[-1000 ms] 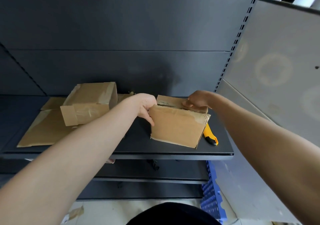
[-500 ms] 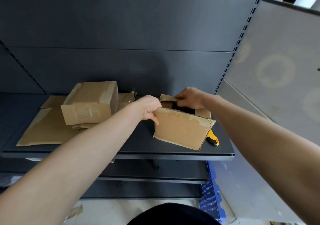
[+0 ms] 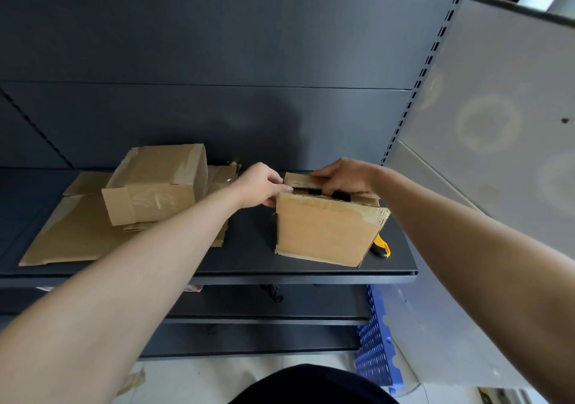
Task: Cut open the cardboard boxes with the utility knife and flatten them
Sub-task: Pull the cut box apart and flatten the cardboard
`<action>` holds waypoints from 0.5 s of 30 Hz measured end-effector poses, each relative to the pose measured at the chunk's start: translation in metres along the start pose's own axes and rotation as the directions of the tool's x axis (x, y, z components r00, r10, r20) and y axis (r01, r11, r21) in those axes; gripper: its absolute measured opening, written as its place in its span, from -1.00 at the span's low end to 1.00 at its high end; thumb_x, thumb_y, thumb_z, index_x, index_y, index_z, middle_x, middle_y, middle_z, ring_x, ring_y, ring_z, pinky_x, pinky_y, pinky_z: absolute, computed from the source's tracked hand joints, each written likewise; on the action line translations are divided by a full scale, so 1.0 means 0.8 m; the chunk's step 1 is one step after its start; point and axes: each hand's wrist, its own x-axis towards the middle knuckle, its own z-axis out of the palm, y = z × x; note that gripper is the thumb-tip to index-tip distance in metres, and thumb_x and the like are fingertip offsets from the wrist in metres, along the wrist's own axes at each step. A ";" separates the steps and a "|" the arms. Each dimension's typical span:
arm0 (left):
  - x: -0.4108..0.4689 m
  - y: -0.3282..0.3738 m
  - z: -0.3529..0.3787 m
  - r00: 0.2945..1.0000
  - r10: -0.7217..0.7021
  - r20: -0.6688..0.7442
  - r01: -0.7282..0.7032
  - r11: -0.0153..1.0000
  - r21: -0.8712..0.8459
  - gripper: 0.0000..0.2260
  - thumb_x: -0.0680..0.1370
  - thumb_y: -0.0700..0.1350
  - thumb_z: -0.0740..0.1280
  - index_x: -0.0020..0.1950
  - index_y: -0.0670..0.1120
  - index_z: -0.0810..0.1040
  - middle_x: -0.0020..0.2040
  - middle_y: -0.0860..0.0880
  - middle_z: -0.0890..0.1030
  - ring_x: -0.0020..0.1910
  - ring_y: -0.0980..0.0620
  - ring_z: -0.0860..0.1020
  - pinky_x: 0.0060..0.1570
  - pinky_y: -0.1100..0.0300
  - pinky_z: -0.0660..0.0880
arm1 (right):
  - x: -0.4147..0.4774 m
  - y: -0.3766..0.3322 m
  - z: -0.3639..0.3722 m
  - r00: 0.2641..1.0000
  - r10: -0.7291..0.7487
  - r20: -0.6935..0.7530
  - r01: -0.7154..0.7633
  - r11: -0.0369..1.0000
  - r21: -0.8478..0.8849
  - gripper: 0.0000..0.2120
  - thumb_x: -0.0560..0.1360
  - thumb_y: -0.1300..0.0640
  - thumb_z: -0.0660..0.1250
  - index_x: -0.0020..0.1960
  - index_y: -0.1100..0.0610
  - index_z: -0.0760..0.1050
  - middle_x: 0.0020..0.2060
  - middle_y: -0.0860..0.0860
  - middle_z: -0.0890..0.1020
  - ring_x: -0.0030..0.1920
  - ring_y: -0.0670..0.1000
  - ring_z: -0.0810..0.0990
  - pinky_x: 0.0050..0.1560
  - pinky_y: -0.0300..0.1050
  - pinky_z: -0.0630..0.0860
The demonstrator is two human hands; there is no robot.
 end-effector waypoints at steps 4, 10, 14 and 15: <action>0.000 -0.007 0.007 0.994 0.111 -0.007 -0.104 0.952 0.288 -0.80 0.61 -0.09 0.26 -0.08 -0.21 0.55 -0.11 -0.13 0.62 -0.20 -0.03 0.64 -0.17 0.04 0.61 | 0.005 0.002 0.000 1.000 0.029 0.006 -0.029 0.991 0.134 -0.45 0.44 0.16 0.33 0.41 -0.08 0.40 0.36 -0.02 0.45 0.33 0.05 0.39 0.37 -0.04 0.23; -0.005 -0.006 0.008 0.978 0.200 0.064 -0.202 0.804 0.559 -0.73 0.63 -0.20 0.16 -0.28 -0.08 0.28 -0.27 -0.04 0.41 -0.31 -0.01 0.39 -0.33 0.11 0.31 | 0.008 0.002 0.003 0.999 0.036 -0.006 -0.035 0.980 0.198 -0.47 0.44 0.19 0.32 0.38 -0.09 0.43 0.30 -0.01 0.49 0.20 0.00 0.42 0.19 -0.12 0.26; -0.003 -0.011 0.010 0.970 0.230 0.075 -0.227 0.758 0.611 -0.85 0.59 -0.31 0.13 -0.15 -0.12 0.28 -0.22 -0.06 0.44 -0.25 -0.02 0.41 -0.41 0.15 0.27 | 0.009 0.003 0.004 0.999 0.045 -0.015 -0.042 0.980 0.195 -0.46 0.41 0.19 0.32 0.37 -0.11 0.44 0.29 -0.02 0.51 0.22 0.01 0.43 0.26 -0.09 0.27; -0.002 -0.014 0.011 0.969 0.234 0.080 -0.234 0.757 0.611 -0.87 0.58 -0.32 0.13 -0.12 -0.13 0.27 -0.22 -0.05 0.44 -0.24 -0.03 0.42 -0.43 0.17 0.26 | 0.009 0.003 0.004 0.999 0.048 -0.016 -0.044 0.980 0.193 -0.45 0.41 0.19 0.32 0.37 -0.10 0.44 0.29 -0.02 0.51 0.23 0.02 0.43 0.28 -0.08 0.27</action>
